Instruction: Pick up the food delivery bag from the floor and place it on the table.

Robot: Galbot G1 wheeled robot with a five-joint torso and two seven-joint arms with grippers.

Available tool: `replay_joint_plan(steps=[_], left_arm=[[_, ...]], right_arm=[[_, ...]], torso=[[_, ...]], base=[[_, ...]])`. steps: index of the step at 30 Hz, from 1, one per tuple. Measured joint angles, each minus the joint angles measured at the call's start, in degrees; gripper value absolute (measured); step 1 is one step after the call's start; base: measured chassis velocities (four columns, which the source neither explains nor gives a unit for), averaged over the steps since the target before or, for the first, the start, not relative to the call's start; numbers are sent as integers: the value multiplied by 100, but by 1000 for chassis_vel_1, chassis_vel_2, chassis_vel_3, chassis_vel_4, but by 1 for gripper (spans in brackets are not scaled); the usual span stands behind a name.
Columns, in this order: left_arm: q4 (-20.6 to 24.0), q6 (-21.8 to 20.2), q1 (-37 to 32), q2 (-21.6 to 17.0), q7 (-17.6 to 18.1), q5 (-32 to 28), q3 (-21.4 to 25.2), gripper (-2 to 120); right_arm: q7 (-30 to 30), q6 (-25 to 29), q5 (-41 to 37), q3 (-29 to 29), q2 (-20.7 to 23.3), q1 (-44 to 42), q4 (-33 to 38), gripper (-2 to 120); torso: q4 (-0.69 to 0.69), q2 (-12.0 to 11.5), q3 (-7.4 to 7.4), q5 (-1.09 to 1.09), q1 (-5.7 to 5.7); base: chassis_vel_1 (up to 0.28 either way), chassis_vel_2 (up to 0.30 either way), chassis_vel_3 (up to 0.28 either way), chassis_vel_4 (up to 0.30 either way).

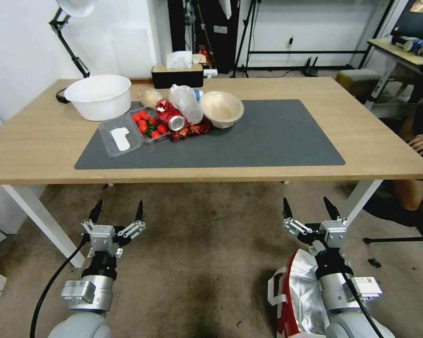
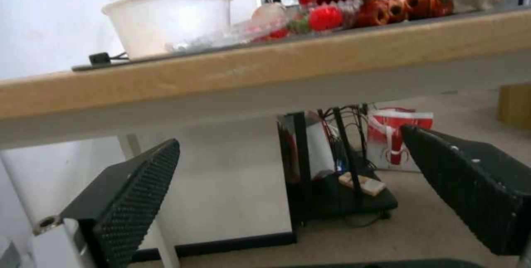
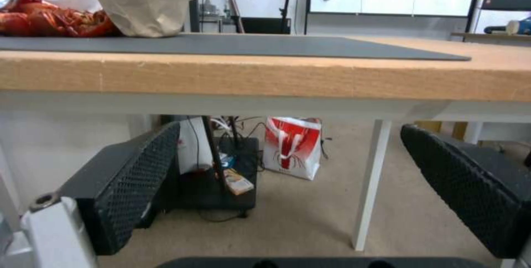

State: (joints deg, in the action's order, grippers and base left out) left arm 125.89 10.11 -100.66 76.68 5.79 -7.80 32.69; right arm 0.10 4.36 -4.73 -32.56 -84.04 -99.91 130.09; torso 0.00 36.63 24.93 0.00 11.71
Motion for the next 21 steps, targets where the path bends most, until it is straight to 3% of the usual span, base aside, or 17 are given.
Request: replay_joint_plan(steps=[21], left_arm=[[-7,41,-12,-19,3,16,1,100]], right_arm=[[-13,14,-26,-53,28,4,-44,100]], torso=[[0,-508,-312,0,-194]], base=[[0,0,0,0]])
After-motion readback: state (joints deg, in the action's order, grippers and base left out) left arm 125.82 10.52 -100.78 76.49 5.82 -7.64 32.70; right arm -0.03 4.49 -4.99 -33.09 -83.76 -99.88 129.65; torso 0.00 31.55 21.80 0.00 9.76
